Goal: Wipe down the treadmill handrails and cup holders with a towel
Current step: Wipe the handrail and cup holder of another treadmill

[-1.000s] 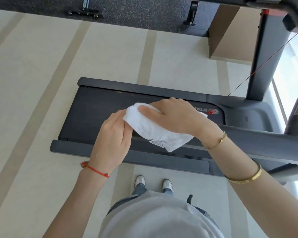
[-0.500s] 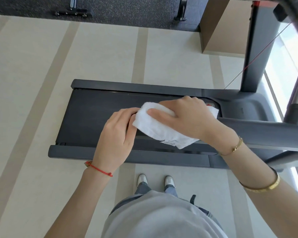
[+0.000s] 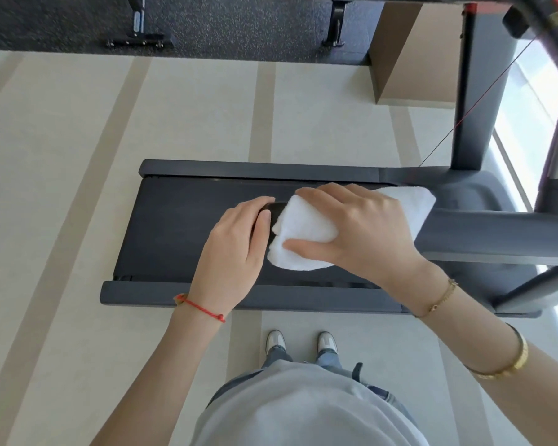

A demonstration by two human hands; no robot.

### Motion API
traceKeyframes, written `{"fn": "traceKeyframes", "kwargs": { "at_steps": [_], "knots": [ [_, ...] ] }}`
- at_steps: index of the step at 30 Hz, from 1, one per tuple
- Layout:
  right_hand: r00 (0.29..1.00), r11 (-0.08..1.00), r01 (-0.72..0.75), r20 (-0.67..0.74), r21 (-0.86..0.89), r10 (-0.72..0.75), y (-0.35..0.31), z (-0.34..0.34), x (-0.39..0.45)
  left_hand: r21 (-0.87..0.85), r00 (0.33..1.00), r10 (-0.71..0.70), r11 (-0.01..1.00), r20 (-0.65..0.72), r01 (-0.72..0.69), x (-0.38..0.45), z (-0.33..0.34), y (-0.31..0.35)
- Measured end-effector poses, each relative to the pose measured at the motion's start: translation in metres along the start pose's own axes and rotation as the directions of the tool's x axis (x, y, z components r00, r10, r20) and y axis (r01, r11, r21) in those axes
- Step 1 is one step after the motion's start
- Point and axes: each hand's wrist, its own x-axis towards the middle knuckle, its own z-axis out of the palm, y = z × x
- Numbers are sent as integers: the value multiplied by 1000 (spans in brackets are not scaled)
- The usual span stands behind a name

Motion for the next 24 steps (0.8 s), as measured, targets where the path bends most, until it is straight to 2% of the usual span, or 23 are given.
{"fn": "traceKeyframes", "kwargs": {
  "at_steps": [6, 10, 13, 19, 24],
  "knots": [
    [991, 1000, 16, -136, -27, -20, 10, 0, -21, 8, 1000, 6, 1000, 16, -6, -1, -1, 0],
    [983, 988, -142, -129, -66, 132, 35, -17, -35, 2, 1000, 22, 1000, 1, -22, 0, 0, 1],
    [965, 963, -248, -109, -103, 237, 28, -16, -24, -7, 999, 32, 999, -11, -32, 0, -1, 2],
    [979, 971, -201, 14, -129, 204, -1, 1, 1, -33, 998, 51, 998, -46, -53, 2, 1, 6],
    [981, 979, -189, -59, -74, 184, 10, -1, -5, -36, 993, 114, 993, -30, -115, 8, 6, 20]
  ]
}}
